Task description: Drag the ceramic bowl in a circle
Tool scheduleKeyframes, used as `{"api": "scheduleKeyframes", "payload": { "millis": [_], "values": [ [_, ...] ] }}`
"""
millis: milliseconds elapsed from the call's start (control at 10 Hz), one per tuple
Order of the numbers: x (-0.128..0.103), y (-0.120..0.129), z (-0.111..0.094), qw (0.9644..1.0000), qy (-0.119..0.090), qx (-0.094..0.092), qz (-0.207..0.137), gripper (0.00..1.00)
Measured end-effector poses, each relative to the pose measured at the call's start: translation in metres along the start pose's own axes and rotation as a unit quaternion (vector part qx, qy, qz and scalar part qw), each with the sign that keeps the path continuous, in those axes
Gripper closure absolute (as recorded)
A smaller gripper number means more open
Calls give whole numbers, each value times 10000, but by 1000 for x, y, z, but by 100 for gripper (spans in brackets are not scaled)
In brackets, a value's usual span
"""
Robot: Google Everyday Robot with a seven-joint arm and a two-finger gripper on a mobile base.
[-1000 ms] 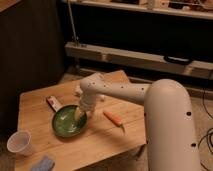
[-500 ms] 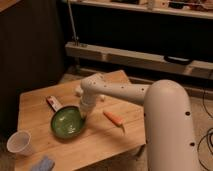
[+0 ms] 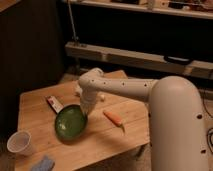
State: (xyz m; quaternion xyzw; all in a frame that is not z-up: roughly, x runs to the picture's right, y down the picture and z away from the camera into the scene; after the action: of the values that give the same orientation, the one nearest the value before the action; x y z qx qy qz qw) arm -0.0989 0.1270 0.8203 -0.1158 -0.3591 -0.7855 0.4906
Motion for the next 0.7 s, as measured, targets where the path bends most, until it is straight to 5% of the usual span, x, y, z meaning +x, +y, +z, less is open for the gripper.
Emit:
{"api": "scheduleKeyframes", "payload": {
  "millis": [400, 600, 700],
  "values": [
    [-72, 25, -1, 9968, -710, -316, 173, 82],
    [-113, 20, 7, 9937, -1086, -222, 146, 82],
    [-121, 16, 8, 9936, -1114, -151, 63, 82]
  ]
}}
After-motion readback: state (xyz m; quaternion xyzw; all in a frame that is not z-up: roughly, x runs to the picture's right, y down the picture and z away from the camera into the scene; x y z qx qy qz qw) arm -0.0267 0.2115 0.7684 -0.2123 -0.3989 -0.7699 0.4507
